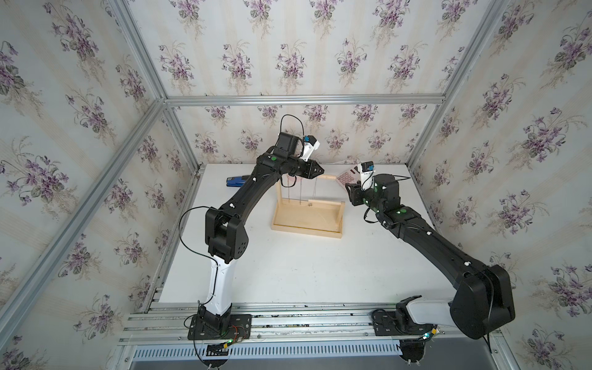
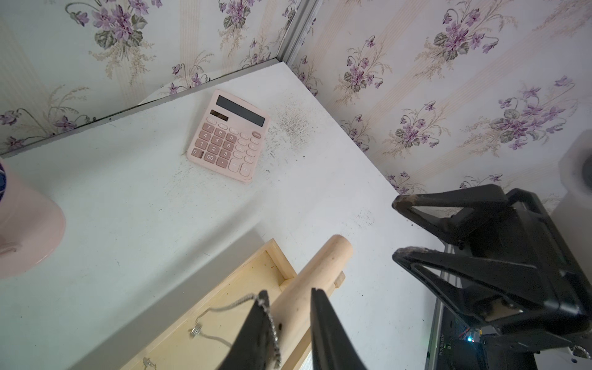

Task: Hang the necklace on the jewelry display stand
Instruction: Hang the necklace on the stand.

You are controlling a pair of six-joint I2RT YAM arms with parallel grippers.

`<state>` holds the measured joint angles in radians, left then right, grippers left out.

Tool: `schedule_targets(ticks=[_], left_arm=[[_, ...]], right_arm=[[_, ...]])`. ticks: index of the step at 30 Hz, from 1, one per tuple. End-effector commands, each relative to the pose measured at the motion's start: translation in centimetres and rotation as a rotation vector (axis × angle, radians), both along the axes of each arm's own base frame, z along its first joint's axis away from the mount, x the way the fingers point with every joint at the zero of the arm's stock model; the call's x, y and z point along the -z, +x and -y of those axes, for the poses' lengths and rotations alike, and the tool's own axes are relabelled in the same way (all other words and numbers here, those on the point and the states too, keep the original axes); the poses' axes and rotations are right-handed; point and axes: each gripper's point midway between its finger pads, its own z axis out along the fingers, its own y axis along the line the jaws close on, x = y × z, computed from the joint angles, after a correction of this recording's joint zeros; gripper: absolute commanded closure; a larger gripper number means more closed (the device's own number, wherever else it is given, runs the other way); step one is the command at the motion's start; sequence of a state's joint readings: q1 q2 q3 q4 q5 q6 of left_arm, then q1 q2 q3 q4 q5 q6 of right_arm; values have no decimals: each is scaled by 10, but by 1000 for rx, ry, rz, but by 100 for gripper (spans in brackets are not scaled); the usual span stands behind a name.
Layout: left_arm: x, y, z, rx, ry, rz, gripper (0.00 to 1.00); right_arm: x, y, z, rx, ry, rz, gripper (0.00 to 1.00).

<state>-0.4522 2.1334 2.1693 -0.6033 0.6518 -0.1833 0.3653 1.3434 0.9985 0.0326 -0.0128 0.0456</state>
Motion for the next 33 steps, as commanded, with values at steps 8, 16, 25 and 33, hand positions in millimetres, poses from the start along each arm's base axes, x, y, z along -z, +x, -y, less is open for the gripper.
schedule_targets(ticks=[8,16,25,33], left_arm=[[-2,-2,-13,-49,89,38,61],[-9,-9,-18,-54,145,66,46],[-14,-20,-16,-36,192,80,30],[-17,-24,-13,-21,189,77,29]], right_arm=[[-4,0,-2,-7,16,14,50],[-5,-1,-3,-12,19,14,51],[-2,-3,-3,-18,23,9,51],[-1,-5,-3,-18,25,10,51]])
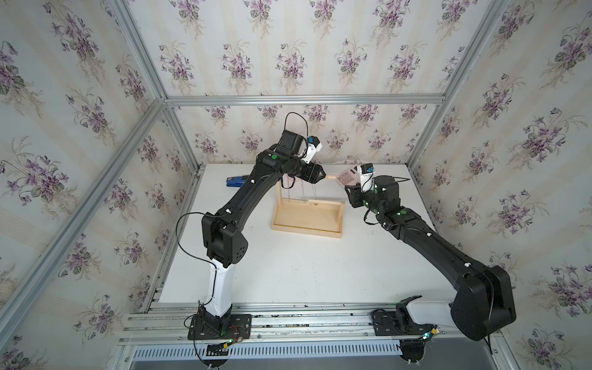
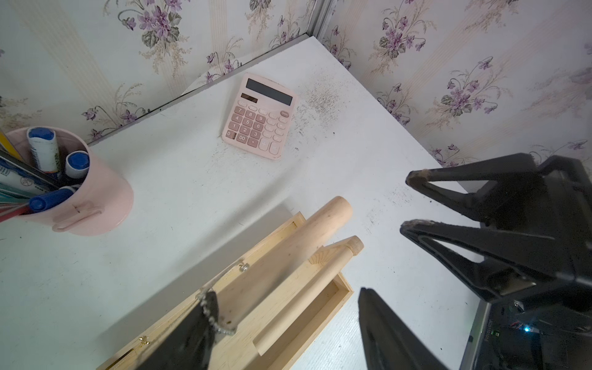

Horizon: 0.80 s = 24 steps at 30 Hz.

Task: Hang the necklace on the jewelry display stand
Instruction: Hang the necklace on the stand.

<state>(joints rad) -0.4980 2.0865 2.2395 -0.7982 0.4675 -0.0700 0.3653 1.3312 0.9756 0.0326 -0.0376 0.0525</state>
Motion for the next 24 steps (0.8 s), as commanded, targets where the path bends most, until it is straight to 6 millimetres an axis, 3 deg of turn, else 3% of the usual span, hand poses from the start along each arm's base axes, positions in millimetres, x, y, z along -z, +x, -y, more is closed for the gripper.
schedule_targets(ticks=[1,17,24], left_arm=[[-6,-6,1,17,6,9,28],[-11,-17,16,79,3,3,26],[-2,-21,16,83,34,-21,20]], right_arm=[[-7,1,0,1,14,26,51],[-6,0,1,4,11,25,51],[-5,-1,0,-1,13,23,51]])
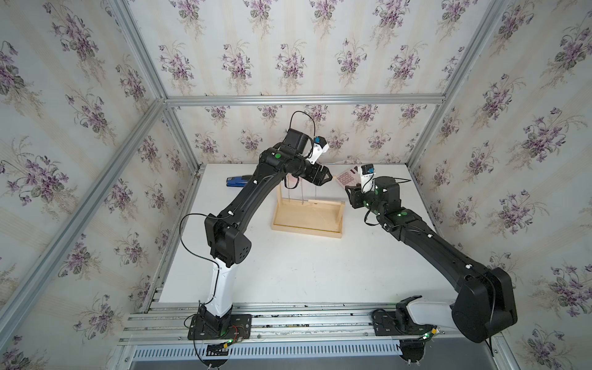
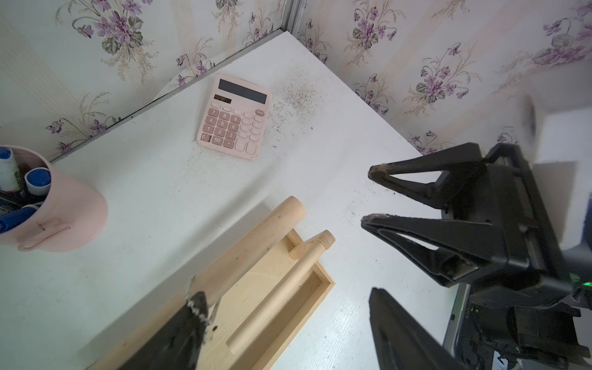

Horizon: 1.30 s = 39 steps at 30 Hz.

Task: Hang the necklace on the jewelry display stand
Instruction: Hang the necklace on the stand.

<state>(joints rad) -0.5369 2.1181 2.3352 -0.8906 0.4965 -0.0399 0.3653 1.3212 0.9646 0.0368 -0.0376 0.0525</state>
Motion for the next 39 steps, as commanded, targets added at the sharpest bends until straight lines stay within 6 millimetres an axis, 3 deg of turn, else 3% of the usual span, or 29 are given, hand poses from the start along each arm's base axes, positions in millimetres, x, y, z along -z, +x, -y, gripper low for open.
schedule_targets(ticks=[1,15,18,21,39], left_arm=[[7,-2,-2,5,30,-8,19],[26,-13,7,27,172,11,14],[32,-10,0,5,217,21,1],[33,-12,1,9,233,27,0],[14,-27,2,24,221,48,0]], right_arm=[[-6,0,-1,-1,14,20,51],[-4,-1,-4,-17,20,13,54],[-3,0,-5,-22,21,6,54],[-3,0,-5,-22,22,4,54],[1,-3,-7,-32,37,-20,54]])
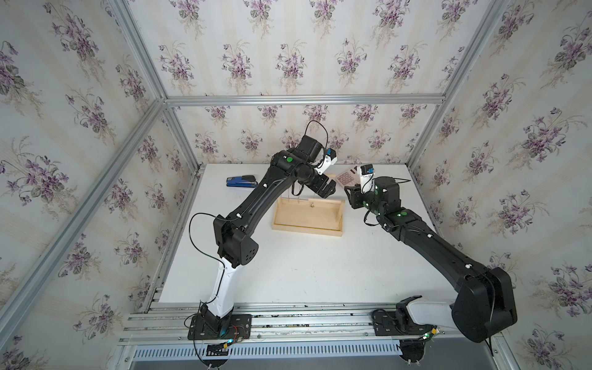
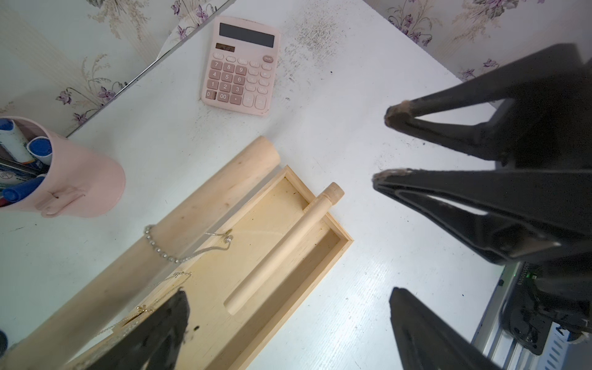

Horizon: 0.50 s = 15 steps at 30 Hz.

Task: Hang the necklace on the jewelry display stand
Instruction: Hang the necklace on the stand.

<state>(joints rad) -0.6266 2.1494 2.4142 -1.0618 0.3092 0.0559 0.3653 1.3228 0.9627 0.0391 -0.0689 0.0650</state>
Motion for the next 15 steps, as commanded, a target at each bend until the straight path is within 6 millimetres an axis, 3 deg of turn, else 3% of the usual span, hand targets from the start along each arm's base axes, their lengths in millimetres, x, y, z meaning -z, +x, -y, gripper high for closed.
schedule_targets(ticks=[1,15], left_arm=[[-8,-4,-5,-5,7,14,0],[-52,-30,-22,-36,-87,56,0]], right_arm=[[-1,-1,-2,-8,17,-9,54],[-38,-5,4,29,38,-8,51]])
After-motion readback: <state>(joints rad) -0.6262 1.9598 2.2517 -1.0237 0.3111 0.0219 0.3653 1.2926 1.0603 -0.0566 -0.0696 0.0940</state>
